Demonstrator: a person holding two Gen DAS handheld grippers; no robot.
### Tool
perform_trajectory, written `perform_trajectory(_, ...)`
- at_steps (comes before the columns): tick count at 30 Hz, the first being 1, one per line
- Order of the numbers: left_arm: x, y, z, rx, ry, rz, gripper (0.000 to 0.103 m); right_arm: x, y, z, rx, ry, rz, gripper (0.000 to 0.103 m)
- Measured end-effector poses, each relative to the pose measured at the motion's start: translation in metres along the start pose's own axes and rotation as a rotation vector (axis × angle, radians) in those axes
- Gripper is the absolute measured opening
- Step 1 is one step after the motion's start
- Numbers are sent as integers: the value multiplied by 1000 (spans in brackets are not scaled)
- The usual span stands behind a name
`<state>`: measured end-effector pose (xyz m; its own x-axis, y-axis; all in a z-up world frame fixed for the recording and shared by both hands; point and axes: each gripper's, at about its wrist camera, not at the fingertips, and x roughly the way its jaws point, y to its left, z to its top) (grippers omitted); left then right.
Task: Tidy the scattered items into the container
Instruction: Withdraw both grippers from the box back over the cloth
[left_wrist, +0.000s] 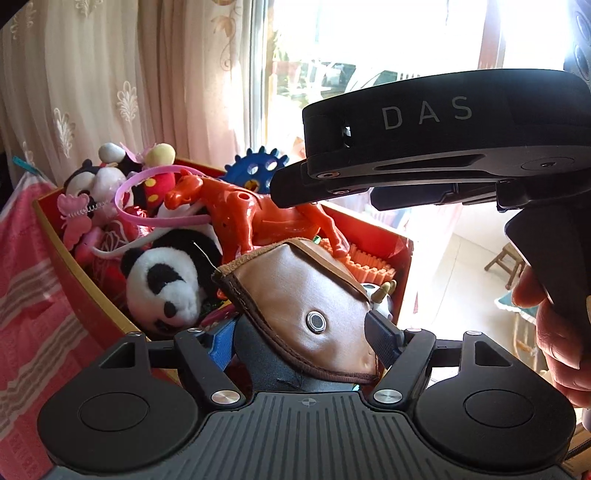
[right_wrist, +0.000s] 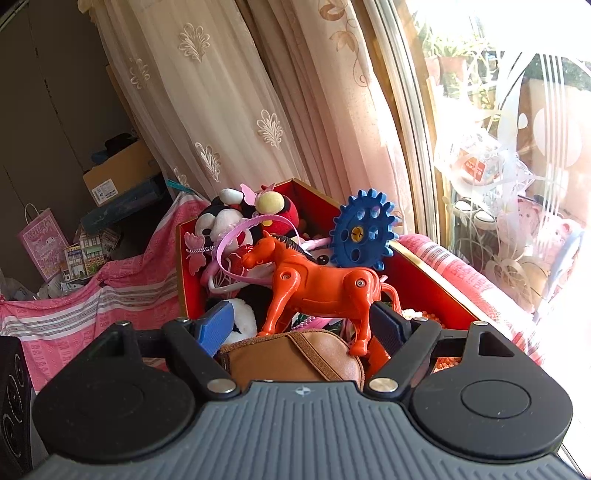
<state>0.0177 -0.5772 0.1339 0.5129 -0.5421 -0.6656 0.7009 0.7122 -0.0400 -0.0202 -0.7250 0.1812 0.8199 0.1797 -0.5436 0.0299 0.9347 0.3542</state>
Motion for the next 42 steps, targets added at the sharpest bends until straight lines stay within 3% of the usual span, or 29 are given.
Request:
perform_trajectory(12, 37, -13, 26, 33, -7, 59, 83, -4, -34, -3, 20, -11, -51, 85)
perform_trajectory(15, 29, -11, 26, 28, 1, 61, 84, -5, -41, -2, 30, -7, -53, 85)
perform_trajectory(20, -4, 0, 19, 11, -16, 99, 95, -1, -39, 0, 34, -1, -26, 86)
perform_trajectory(28, -42, 25, -6, -14, -6, 207, 97, 10, 7, -4, -1, 12, 71, 90)
perform_trajectory(35, -73, 63, -38, -66, 14, 250, 102, 10, 61, -21, -33, 36, 107, 93)
perform_trajectory(42, -112, 124, -97, -159, 58, 281, 103, 24, 137, -58, -63, 107, 123, 96)
